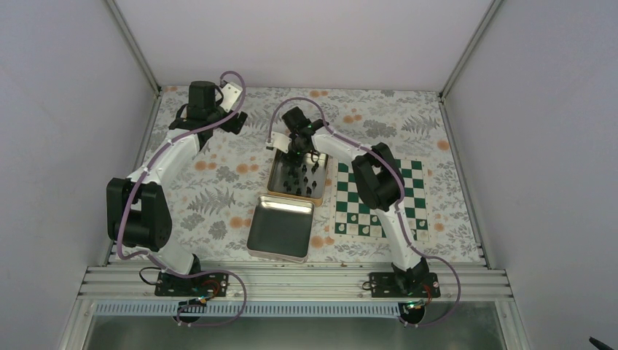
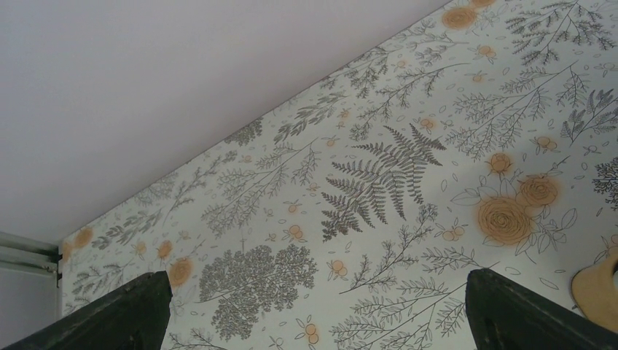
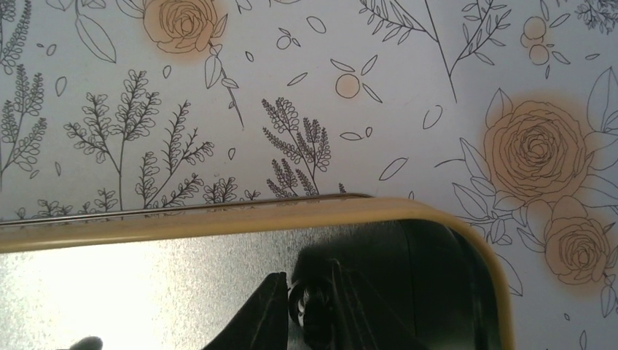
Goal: Set up the chess pieces on the board
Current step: Pick up the chess piece from the storage box, then place the chess piece on the chessboard.
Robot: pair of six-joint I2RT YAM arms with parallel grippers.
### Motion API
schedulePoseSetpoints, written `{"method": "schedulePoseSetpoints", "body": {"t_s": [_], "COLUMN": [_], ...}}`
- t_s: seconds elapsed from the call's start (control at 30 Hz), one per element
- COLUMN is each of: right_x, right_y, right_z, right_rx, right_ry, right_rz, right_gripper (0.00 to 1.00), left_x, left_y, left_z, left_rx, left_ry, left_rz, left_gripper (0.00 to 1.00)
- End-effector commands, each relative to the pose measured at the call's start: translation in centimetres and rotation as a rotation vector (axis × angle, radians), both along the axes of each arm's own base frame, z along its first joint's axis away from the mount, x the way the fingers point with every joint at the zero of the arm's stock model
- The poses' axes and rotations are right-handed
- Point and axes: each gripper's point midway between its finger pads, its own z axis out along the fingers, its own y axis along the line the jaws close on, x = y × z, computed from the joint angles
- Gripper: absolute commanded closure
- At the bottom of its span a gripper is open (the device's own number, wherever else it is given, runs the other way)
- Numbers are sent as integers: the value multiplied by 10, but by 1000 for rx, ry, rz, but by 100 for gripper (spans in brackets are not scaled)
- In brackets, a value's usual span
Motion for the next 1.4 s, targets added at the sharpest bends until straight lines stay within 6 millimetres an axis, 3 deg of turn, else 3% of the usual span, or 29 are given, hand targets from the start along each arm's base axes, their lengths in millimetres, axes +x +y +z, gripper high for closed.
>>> {"method": "schedulePoseSetpoints", "body": {"t_s": [0.0,0.17,0.3,0.53,0.67,0.8,0.93,1.03,1.2,1.37], "right_x": [-1,1,-3,-9,0,18,35,36,22,15], "right_y": [3,5,4,-3,-33,-88,-151,-178,-192,-200], "right_z": [6,28,47,104,134,146,137,120,71,38], "right_rx": [3,29,50,134,156,158,126,109,67,42], "right_ry": [-14,-44,-45,-25,-43,-45,-63,-48,16,45], "right_rz": [2,-2,-1,8,-42,-138,-254,-292,-292,-306], "right_gripper": [84,94,95,96,96,96,96,96,96,96], "left_x": [-2,-2,-1,-3,-4,-3,-1,0,1,2], "left_y": [-2,-2,-2,-1,-1,-2,-2,-3,-4,-3], "left_z": [13,16,17,24,26,24,23,21,20,19], "left_rx": [-11,-12,-14,-10,-7,-8,-10,-9,-10,-8], "left_ry": [-26,-32,-33,-42,-47,-44,-42,-38,-38,-38], "left_rz": [-19,-19,-19,-19,-18,-20,-20,-20,-18,-9], "left_gripper": [0,0,0,0,0,0,0,0,0,0]}}
